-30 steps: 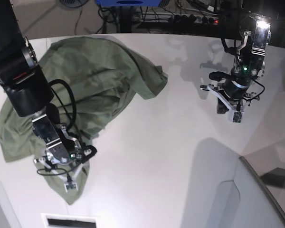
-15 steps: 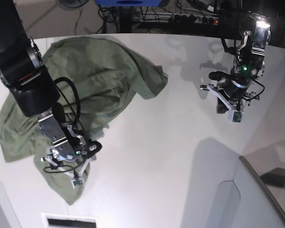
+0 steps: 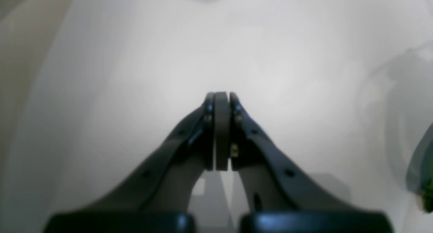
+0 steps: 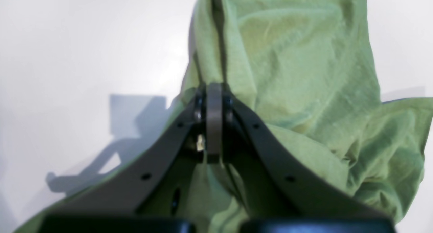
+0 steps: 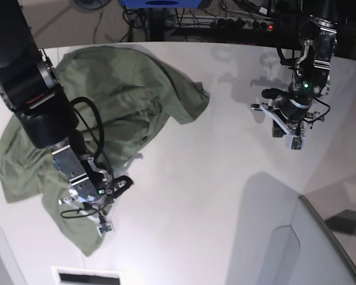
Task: Layout the t-shirt on the table in an organized manner, then fold the t-shirt properly
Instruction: 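Pull the shirt fabric with the right gripper and release it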
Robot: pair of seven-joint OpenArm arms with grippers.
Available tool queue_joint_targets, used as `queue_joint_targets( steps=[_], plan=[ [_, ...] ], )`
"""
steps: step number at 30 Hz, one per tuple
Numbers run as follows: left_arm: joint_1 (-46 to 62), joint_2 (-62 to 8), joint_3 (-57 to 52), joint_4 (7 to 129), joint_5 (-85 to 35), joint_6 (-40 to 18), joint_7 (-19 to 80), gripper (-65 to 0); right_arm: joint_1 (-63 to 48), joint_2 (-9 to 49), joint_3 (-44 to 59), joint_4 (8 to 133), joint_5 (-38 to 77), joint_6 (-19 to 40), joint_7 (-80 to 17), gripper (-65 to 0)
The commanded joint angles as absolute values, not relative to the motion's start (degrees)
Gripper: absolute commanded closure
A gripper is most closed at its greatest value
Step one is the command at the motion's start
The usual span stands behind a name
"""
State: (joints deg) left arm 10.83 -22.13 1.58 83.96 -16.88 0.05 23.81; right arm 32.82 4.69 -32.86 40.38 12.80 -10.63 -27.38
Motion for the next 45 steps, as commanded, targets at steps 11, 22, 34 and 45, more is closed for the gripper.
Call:
queue_joint_targets(
  steps=[11, 22, 34, 45],
  plan=[
    [10.2, -22.8, 0.7, 84.5, -16.9, 0.3, 22.5, 0.0, 36.2, 1.8, -32.9, 47.8, 12.2, -8.7, -31.3, -14.1],
    [10.3, -22.8, 1.1, 84.2, -16.9, 0.3, 22.5, 0.0, 36.5, 3.1, -32.3, 36.0, 0.8, -8.7, -22.8, -45.9],
    [10.3, -22.8, 0.8, 84.1, -16.9, 0.3, 22.5, 0.0, 38.1, 1.1, -32.3, 28.4, 0.9, -8.7, -18.6, 0.0],
    [10.2, -22.9, 0.7, 84.1, -16.9, 0.3, 22.5, 0.0, 32.0, -6.2, -32.5, 57.5, 0.7, -2.9, -40.2, 0.0]
  ],
)
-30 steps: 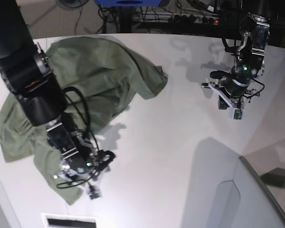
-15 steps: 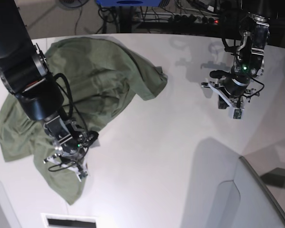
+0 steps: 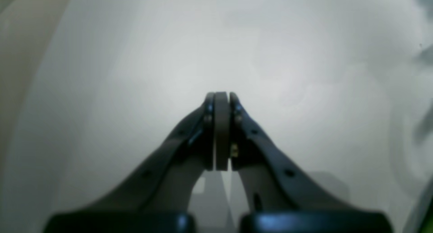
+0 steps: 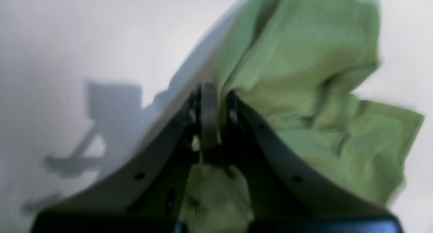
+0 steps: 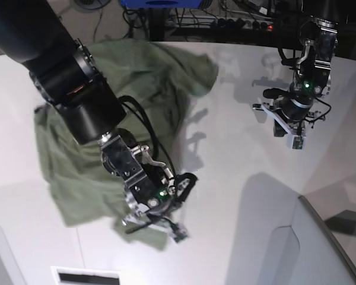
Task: Layout the t-shirt on the table in an organized manner, then fold the t-shirt properly
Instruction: 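Pull the shirt fabric with the right gripper and release it, then grasp the shirt with the right gripper and drag it across the table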
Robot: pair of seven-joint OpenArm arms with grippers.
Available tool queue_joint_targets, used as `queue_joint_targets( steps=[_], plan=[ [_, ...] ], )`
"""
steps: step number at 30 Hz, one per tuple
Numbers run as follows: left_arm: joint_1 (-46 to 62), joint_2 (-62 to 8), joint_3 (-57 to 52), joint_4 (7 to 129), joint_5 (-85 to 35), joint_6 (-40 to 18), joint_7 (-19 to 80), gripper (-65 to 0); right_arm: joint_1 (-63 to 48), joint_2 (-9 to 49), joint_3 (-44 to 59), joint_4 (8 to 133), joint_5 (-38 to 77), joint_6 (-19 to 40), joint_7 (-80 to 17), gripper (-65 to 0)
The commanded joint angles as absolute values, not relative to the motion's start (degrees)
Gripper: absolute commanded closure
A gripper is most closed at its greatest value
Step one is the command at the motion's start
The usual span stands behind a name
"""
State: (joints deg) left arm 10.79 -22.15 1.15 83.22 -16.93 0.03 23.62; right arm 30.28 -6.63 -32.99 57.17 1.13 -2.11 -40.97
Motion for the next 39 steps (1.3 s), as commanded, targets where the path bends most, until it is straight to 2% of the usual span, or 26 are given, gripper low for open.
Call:
queue_joint_targets(
  steps=[1, 4, 8, 10, 13, 15, 19, 22, 26, 29, 32, 35, 39],
  plan=[
    [10.2, -23.0, 0.7, 84.1, -16.9, 0.3, 22.5, 0.0, 31.6, -5.8, -32.4, 62.1, 0.6, -1.4, -42.6, 0.0],
    [10.2, -23.0, 0.7, 84.1, -16.9, 0.3, 22.5, 0.0, 32.0, -1.8, -30.5, 66.9, 0.6, -0.8, -46.0, 0.0],
    [10.2, -22.9, 1.0, 84.1, -16.9, 0.3, 22.5, 0.0, 34.0, 2.1, -20.2, 59.6, 0.6, -0.8, -43.2, -1.5],
    [10.2, -22.8, 1.3, 84.1, -16.9, 0.3, 22.5, 0.0, 34.3, 3.0, -16.7, 54.5, 0.6, -0.7, -39.7, -9.2],
    [10.2, -22.1, 1.3, 84.1, -16.9, 0.3, 22.5, 0.0, 34.8, 3.1, -16.5, 50.1, 0.5, -0.7, -36.6, -32.9],
    [9.2, -21.7, 1.3, 84.1, -16.9, 0.3, 22.5, 0.0, 34.8, 3.0, -17.7, 50.1, 0.4, -0.7, -36.7, -41.7],
    [8.0, -21.5, 1.4, 82.5, -16.9, 0.3, 22.5, 0.0, 34.1, 2.7, -19.0, 53.3, -4.4, -1.0, -36.7, -37.2],
    [6.8, -21.8, 3.9, 82.2, -16.9, 0.2, 22.5, 0.0, 28.8, 2.6, -16.8, 64.6, -10.2, -1.0, -37.9, -34.5],
    [5.1, -22.1, 8.0, 79.6, -16.9, 0.2, 22.5, 0.0, 20.1, 0.3, -12.7, 81.3, -17.4, -1.0, -49.6, -37.5],
    [4.7, -21.6, 8.3, 78.8, -16.9, 0.2, 22.5, 0.0, 13.1, -2.9, -7.9, 89.9, -17.4, -0.7, -55.0, -41.9],
    [4.2, -21.1, 8.7, 78.5, -16.9, 0.2, 22.5, 0.0, 6.0, -6.4, -3.8, 95.4, -17.4, -0.7, -55.2, -41.9],
    [4.2, -20.9, 8.5, 78.9, -16.9, 0.2, 22.5, 0.0, 1.6, -7.1, -2.8, 97.3, -14.5, -0.7, -55.4, -41.9],
    [4.5, -21.2, 8.2, 78.8, -16.9, 0.2, 22.5, 0.0, 0.1, -6.9, -1.0, 94.9, -4.1, -0.7, -55.5, -41.9]
  ],
)
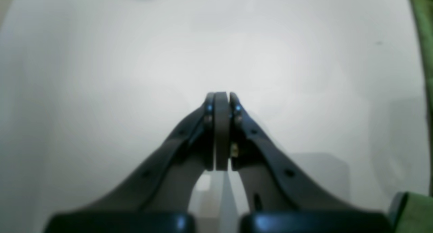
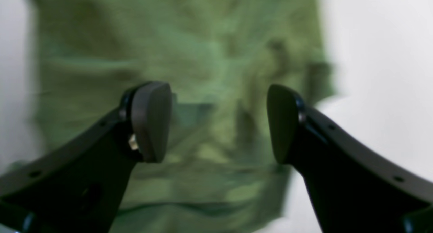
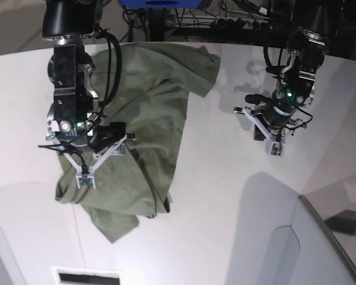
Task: Layout the t-shirt on the table in an organized manner, then fold the t-shirt properly
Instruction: 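Grasp the shirt with the right gripper and drag it across the table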
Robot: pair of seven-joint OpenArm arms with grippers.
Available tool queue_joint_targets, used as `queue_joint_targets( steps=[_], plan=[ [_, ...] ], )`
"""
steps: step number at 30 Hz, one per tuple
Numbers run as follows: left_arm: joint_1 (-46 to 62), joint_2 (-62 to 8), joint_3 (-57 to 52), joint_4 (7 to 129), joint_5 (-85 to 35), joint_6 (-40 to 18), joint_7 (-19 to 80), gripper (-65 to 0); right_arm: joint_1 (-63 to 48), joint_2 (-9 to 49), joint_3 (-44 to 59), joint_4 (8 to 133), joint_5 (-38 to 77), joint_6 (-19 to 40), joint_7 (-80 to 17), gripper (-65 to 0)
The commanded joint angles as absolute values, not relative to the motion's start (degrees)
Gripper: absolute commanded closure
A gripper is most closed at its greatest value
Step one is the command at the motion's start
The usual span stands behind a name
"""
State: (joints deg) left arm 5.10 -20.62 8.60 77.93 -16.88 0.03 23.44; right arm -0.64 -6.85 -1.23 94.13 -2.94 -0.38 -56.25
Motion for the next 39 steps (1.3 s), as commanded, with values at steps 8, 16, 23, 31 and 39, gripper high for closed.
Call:
queue_joint_targets(
  steps=[8, 16, 23, 31, 39],
  plan=[
    [4.9, -22.5, 8.1, 78.5, -16.9, 0.2, 22.5, 0.0, 1.9, -6.8, 0.2, 88.3, 1.2, -0.7, -54.8, -41.7],
    [4.9, -22.5, 8.1, 78.5, -16.9, 0.2, 22.5, 0.0, 3.1, -6.8, 0.3, 82.5, 1.4, -0.7, -51.6, -24.6],
    [4.7, -22.5, 8.1, 78.5, -16.9, 0.2, 22.5, 0.0, 4.9, -6.8, 0.0, 83.6, 1.3, -0.7, -53.0, 0.0],
    [4.7, -22.5, 8.1, 78.5, -16.9, 0.2, 22.5, 0.0, 13.8, -6.8, -0.1, 87.5, 1.4, 2.2, -64.5, 0.0],
    [4.2, -22.4, 8.2, 79.0, -16.9, 0.2, 22.5, 0.0, 38.2, 0.9, -0.1, 53.3, 1.0, 10.7, -41.2, -3.8]
  ],
)
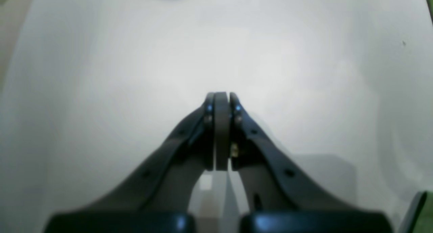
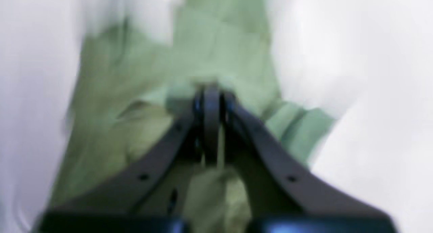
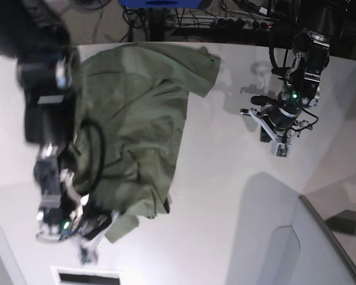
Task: Layout the t-shirt on the table in an organized manner, then fold the t-shirt properly
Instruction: 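Grasp the shirt with the right gripper and drag it across the table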
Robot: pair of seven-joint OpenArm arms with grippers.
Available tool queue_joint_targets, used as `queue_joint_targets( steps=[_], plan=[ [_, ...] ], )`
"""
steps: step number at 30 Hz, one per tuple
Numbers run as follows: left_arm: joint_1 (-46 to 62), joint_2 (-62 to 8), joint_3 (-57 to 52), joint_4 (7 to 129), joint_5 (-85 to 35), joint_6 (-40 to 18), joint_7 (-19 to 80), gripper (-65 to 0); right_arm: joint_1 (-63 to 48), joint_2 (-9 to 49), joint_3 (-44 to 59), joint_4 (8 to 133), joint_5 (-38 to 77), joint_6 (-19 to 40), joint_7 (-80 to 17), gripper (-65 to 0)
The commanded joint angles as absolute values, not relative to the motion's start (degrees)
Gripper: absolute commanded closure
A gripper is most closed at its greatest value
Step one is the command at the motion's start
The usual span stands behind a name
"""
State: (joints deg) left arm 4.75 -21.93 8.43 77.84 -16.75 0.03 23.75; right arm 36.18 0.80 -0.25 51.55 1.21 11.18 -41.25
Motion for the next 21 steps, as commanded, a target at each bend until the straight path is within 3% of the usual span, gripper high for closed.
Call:
queue_joint_targets(
  steps=[1, 4, 6, 12, 19, 21],
  plan=[
    [4.2, -22.4, 8.4, 79.0, -16.9, 0.2, 22.5, 0.0, 41.5, 2.2, -0.1, 47.2, 1.0, 10.9, -35.1, -8.6],
    [4.2, -22.2, 8.6, 79.0, -16.9, 0.2, 22.5, 0.0, 49.5, 5.6, -0.2, 30.7, 0.9, 10.8, -19.0, -33.2],
    [4.2, -22.1, 8.7, 79.0, -16.9, 0.2, 22.5, 0.0, 51.1, 7.3, -0.2, 27.5, 0.9, 9.5, -16.1, -42.9],
    [4.1, -22.1, 8.7, 78.5, -16.9, 0.2, 22.5, 0.0, 41.4, 8.3, -0.2, 43.1, 0.9, 8.7, -17.5, -40.5],
    [2.2, -20.5, 8.8, 78.5, -16.8, 0.2, 22.5, 0.0, 22.9, 6.0, 0.1, 75.6, 1.0, 8.6, -43.0, -39.8],
    [1.7, -20.2, 8.9, 79.0, -16.8, 0.2, 22.5, 0.0, 16.1, 5.6, 0.1, 86.9, 1.0, 8.6, -49.5, -30.9]
  ],
)
